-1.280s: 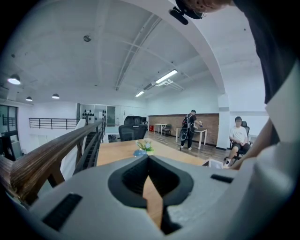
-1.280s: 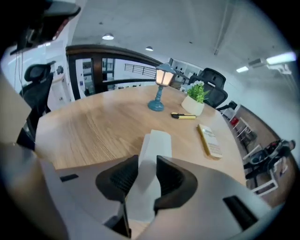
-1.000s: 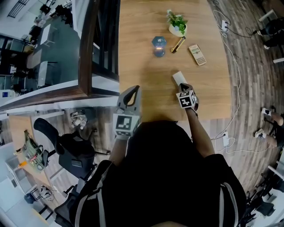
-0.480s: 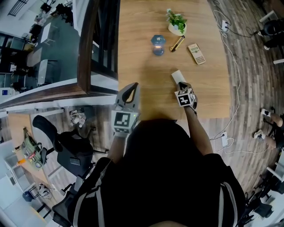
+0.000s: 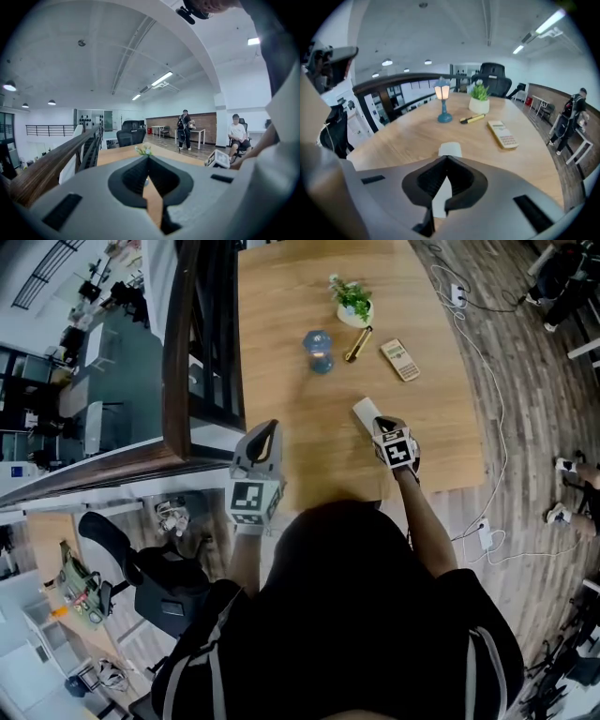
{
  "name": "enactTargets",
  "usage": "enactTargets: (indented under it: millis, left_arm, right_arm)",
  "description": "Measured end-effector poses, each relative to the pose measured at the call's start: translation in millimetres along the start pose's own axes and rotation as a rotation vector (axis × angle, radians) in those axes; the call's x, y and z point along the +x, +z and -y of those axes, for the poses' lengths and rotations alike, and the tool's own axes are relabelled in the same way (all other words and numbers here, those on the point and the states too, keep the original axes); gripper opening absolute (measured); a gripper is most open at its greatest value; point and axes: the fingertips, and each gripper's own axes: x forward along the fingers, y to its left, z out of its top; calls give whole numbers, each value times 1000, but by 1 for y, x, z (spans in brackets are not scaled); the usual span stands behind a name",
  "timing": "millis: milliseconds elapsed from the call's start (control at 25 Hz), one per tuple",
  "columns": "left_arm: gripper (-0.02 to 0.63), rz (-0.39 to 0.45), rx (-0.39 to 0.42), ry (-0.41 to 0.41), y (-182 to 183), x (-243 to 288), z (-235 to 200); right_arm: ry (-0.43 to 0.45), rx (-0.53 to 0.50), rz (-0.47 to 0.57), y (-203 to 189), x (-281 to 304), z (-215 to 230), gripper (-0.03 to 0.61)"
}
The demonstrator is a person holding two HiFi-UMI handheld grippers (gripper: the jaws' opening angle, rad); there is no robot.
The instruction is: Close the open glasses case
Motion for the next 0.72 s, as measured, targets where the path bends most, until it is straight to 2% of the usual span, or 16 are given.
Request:
enactTargets:
  millis: [160, 280, 360, 480, 720]
  left_arm:
    - [-2, 31, 27, 16, 15, 4, -9]
    - [-2, 28, 59, 35, 20, 10, -14]
    - [-2, 28, 80, 52, 23, 12, -17]
    - [-2, 67, 111, 51, 34, 12, -13]
    - [-2, 94, 122, 58, 43, 11, -10]
  right_arm:
    - [18, 38, 453, 69, -91, 2, 14]
    - [-40, 1, 722, 115, -174, 7, 14]
    - [-107, -48, 797, 133, -218, 11, 14]
    - [-209, -79, 844, 148, -264, 20, 14]
    - [-340, -128, 865, 151, -297, 30, 14]
